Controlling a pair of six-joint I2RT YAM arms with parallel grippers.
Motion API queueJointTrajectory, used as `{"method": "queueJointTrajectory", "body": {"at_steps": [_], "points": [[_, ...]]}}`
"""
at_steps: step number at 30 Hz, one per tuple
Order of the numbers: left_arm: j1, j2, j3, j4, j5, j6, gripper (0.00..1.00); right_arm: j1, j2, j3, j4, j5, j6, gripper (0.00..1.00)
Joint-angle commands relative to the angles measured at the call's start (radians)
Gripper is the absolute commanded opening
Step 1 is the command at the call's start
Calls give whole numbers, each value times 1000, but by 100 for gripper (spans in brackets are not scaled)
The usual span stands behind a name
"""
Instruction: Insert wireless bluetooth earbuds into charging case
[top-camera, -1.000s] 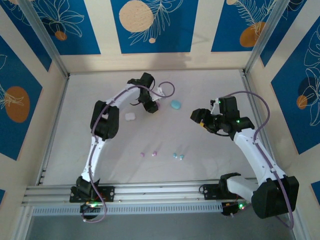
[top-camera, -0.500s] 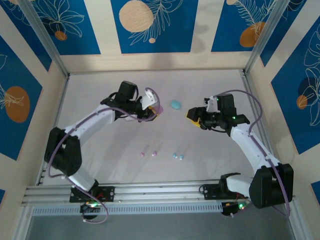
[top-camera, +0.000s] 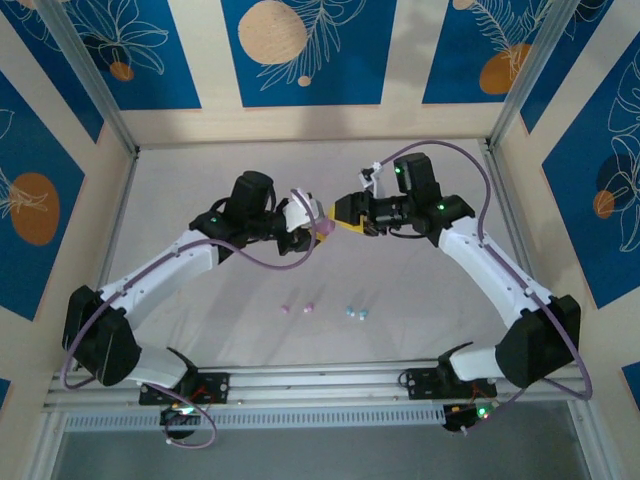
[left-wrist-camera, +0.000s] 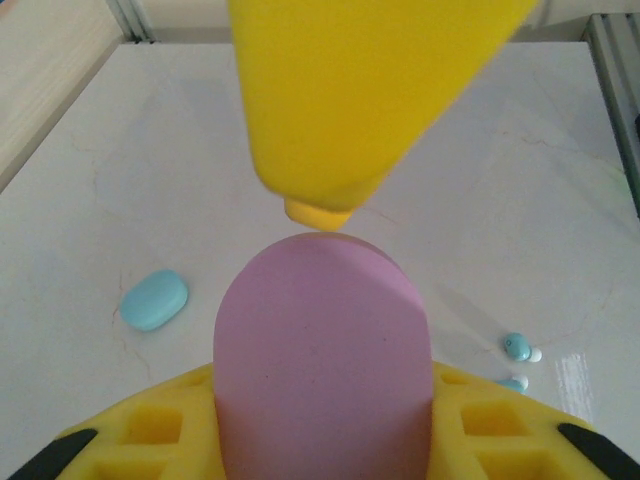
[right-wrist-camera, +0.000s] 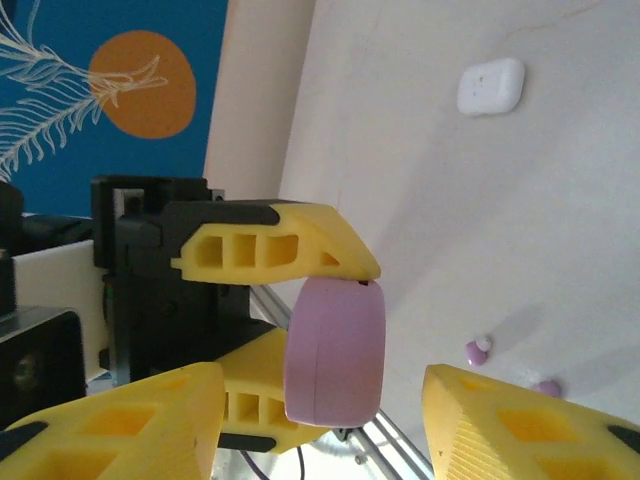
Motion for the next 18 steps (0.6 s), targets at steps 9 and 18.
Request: {"method": "queueJointTrajectory", "body": {"at_steps": [9, 18], "points": [[-24, -15, -8, 17, -24, 27, 21, 48, 100, 102, -167, 4, -66, 49], [-30, -18, -4, 19, -57, 48, 24, 60, 151, 150, -207, -3, -81, 30]]}}
